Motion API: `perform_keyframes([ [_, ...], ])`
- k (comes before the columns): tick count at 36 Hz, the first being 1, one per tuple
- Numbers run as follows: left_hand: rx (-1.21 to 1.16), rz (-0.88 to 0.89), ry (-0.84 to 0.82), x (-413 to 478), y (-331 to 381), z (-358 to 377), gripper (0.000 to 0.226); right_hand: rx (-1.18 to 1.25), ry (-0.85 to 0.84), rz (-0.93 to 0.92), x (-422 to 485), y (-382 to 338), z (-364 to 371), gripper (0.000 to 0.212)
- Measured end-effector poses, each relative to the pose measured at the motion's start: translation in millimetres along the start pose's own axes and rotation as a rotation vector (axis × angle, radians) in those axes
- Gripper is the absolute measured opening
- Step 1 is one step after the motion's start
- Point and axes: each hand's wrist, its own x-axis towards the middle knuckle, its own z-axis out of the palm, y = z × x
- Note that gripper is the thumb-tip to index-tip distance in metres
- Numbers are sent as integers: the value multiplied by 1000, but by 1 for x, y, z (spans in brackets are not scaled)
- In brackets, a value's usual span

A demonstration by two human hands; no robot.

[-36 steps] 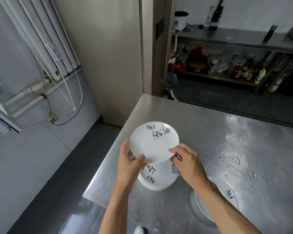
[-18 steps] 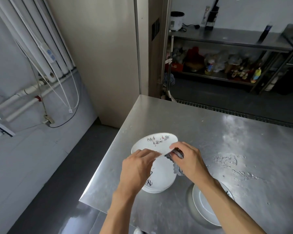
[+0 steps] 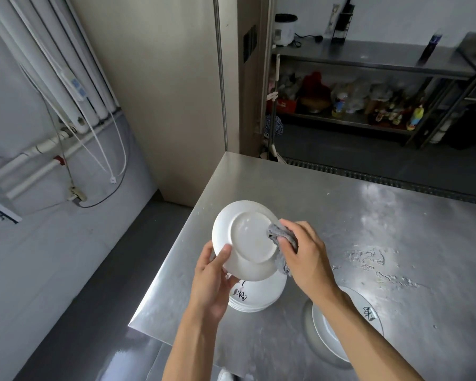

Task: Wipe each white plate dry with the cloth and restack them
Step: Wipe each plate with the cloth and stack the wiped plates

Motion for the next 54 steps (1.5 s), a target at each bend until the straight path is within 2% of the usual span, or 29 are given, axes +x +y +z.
perform_keyframes([
  [3,-9,-36,-53,-3,-1,1,35,-24,37,-74,7,-10,3,33],
  [10,29,-54,-133,-7,-3,13,35,-91,31,-178,24,-36,14,30],
  [13,31,-26,-115,-4,1,15,38,-100,-78,-248,24,-44,14,30],
  [19,-66,15,-80,0,11,8,38,-29,-309,-268,17,-51,5,20],
  [23,-88,-2,-60,4,13,-1,39,-73,-389,-264,15,-49,0,18],
  [26,-73,-16,-54,5,14,-5,35,-111,-377,-222,15,-47,-3,18],
  [31,-54,-31,-44,5,16,-10,43,-193,-291,-137,22,-36,-10,16],
  [34,-16,-34,-61,2,16,-8,35,-211,-224,-112,28,-36,-9,16],
  [39,67,-3,-86,-1,16,1,39,-211,-171,-104,38,-48,2,23],
  [44,89,42,-75,0,17,2,21,-116,-211,-185,34,-63,13,27],
  [49,48,70,-30,1,24,-2,38,-22,-335,-274,21,-64,17,25],
  [54,17,63,-25,1,29,-13,36,-55,-403,-270,11,-54,14,20],
])
